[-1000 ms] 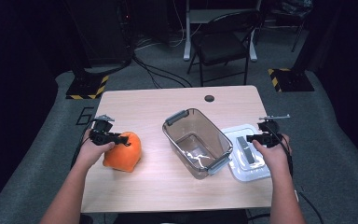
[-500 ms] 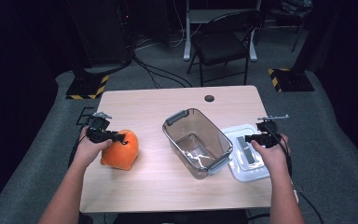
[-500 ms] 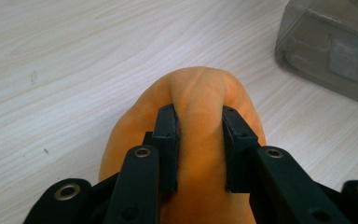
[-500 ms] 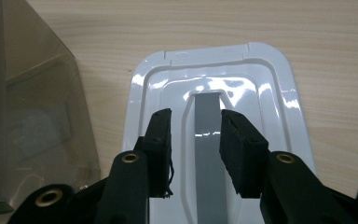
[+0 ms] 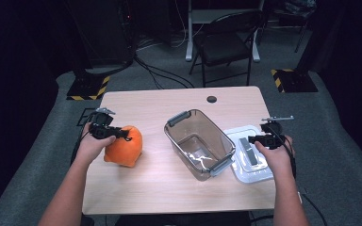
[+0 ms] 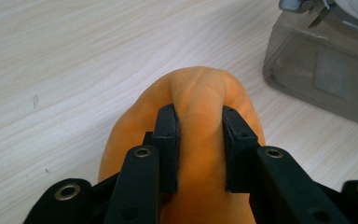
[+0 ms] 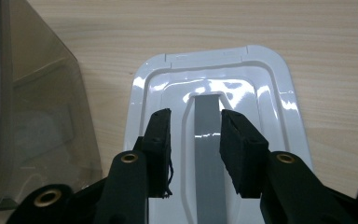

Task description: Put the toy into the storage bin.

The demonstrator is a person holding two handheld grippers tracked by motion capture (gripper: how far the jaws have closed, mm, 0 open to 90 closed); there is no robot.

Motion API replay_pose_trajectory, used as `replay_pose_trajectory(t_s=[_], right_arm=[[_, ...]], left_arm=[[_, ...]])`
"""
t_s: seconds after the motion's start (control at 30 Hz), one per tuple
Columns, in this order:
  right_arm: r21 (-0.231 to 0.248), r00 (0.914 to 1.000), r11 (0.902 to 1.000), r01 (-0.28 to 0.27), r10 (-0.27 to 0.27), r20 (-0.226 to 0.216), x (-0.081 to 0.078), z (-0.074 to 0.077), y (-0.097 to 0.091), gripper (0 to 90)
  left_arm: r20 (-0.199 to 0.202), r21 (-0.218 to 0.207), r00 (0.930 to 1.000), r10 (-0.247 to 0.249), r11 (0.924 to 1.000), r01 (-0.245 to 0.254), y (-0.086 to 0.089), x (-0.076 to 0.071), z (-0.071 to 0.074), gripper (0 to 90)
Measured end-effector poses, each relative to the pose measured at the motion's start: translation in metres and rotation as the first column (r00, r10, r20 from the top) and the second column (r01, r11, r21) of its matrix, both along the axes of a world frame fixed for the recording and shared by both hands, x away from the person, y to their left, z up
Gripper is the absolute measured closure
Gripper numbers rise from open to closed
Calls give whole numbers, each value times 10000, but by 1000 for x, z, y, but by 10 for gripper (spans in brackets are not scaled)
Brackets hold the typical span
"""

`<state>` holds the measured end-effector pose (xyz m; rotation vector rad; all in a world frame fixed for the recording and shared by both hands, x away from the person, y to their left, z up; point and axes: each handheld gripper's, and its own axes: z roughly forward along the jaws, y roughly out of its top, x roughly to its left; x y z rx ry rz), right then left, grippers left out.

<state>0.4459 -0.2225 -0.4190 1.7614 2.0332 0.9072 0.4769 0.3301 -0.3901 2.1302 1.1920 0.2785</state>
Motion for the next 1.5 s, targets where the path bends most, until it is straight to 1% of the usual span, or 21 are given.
replay_pose_trajectory(t_s=[0.07, 0.1, 0.13, 0.23, 0.37, 0.53, 0.63, 0.67, 0.7, 0.83, 1.0, 1.27, 1.3, 1.33, 1.37, 1.43, 1.5], right_arm=[[48, 10000, 10000, 13, -13, -31, 0, 0, 0, 634], [43, 10000, 10000, 36, -36, -7, 0, 1, 0, 634], [54, 10000, 10000, 37, -37, 2, 0, 1, 0, 634], [103, 10000, 9999, 8, -8, -5, 0, 1, -1, 633], [81, 10000, 10000, -30, 31, -22, 0, 0, 0, 633], [112, 9999, 9999, -95, 96, -58, 0, -1, 2, 633], [130, 9999, 9999, -107, 108, -35, -1, 0, 2, 633], [130, 9999, 9999, -107, 108, -35, -1, 0, 2, 633], [112, 10000, 9999, -84, 84, -8, -1, 0, 2, 633], [107, 10000, 9999, -75, 75, -5, 0, 0, 1, 633], [133, 10000, 9999, -70, 70, -12, -1, 0, 1, 633], [149, 10000, 9999, -44, 43, 86, -2, 2, 0, 633], [155, 10000, 9999, -36, 35, 83, -2, 2, 0, 633], [166, 10000, 9999, -45, 44, 73, -2, 2, 0, 633], [188, 9999, 9998, -72, 71, 72, -2, 2, -1, 633], [205, 10000, 9998, -31, 30, 65, -2, 2, -2, 633], [209, 10000, 9998, -53, 52, 74, -2, 2, -3, 634]], left_arm=[[26, -45, 10000, -43, 10000, 43, -1, 1, 2, 708], [42, -42, 10000, 25, 10000, -25, -2, 1, 4, 708], [16, 2, 10000, -45, 10000, 45, -3, 1, 5, 708], [120, 45, 9999, -56, 10000, 55, -5, 2, 10, 708], [246, 11, 9997, -52, 10000, 52, -7, 2, 20, 707], [494, -41, 9988, 7, 10000, -5, -10, 2, 34, 707], [573, -40, 9983, -107, 9999, 110, -13, 2, 43, 707], [573, -40, 9983, -107, 9999, 110, -13, 2, 43, 706], [587, -20, 9981, -164, 9999, 166, -13, 2, 48, 707], [676, -33, 9976, -163, 9999, 166, -15, 4, 57, 707], [728, -84, 9972, -156, 9998, 163, -18, 7, 64, 707], [978, 0, 9945, -379, 9993, 381, -31, 11, 82, 706], [978, 0, 9945, -379, 9993, 381, -31, 11, 82, 706], [1025, -5, 9937, -445, 9990, 448, -35, 12, 87, 706], [1025, -5, 9937, -445, 9990, 448, -35, 12, 87, 706], [1053, -109, 9930, -530, 9985, 544, -40, 15, 92, 706], [1063, -126, 9927, -560, 9983, 577, -42, 17, 94, 706]])
